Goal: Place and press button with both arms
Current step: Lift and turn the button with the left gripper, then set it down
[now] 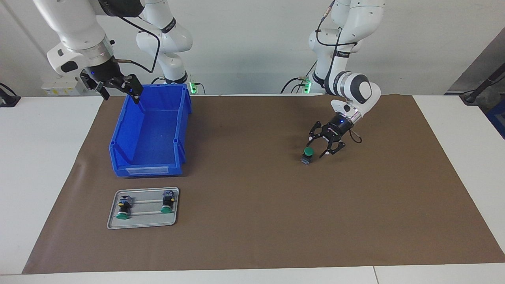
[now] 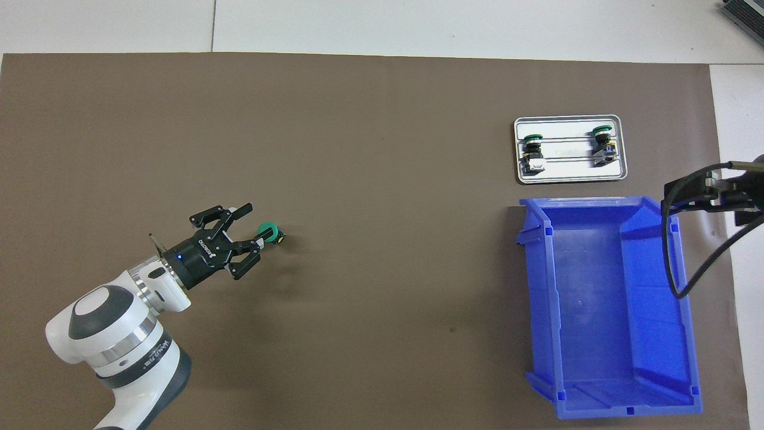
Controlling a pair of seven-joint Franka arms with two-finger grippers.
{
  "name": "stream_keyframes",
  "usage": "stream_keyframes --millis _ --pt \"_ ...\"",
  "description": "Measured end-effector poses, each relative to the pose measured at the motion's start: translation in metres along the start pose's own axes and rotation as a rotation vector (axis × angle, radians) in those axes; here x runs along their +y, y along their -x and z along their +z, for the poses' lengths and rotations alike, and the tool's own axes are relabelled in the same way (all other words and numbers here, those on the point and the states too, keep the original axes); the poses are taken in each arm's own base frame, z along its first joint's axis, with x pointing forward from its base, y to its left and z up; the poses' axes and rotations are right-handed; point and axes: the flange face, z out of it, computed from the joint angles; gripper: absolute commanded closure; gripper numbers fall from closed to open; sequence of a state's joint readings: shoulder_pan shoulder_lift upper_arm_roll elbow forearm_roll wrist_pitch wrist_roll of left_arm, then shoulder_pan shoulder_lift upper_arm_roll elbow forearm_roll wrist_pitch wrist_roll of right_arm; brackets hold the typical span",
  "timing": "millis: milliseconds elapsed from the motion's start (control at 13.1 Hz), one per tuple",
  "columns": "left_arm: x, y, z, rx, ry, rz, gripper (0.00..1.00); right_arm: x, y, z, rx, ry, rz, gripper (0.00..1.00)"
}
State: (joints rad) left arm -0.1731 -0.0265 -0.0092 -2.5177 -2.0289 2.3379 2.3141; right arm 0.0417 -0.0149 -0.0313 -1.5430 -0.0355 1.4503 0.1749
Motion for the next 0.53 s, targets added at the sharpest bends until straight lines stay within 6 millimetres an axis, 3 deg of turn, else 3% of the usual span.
stream_keyframes --millis 533 --pt "-0.006 -0.028 -0.005 -0.119 -0.006 -0.139 0.36 0.0 0.0 0.0 0.0 0.0 0.0 0.0"
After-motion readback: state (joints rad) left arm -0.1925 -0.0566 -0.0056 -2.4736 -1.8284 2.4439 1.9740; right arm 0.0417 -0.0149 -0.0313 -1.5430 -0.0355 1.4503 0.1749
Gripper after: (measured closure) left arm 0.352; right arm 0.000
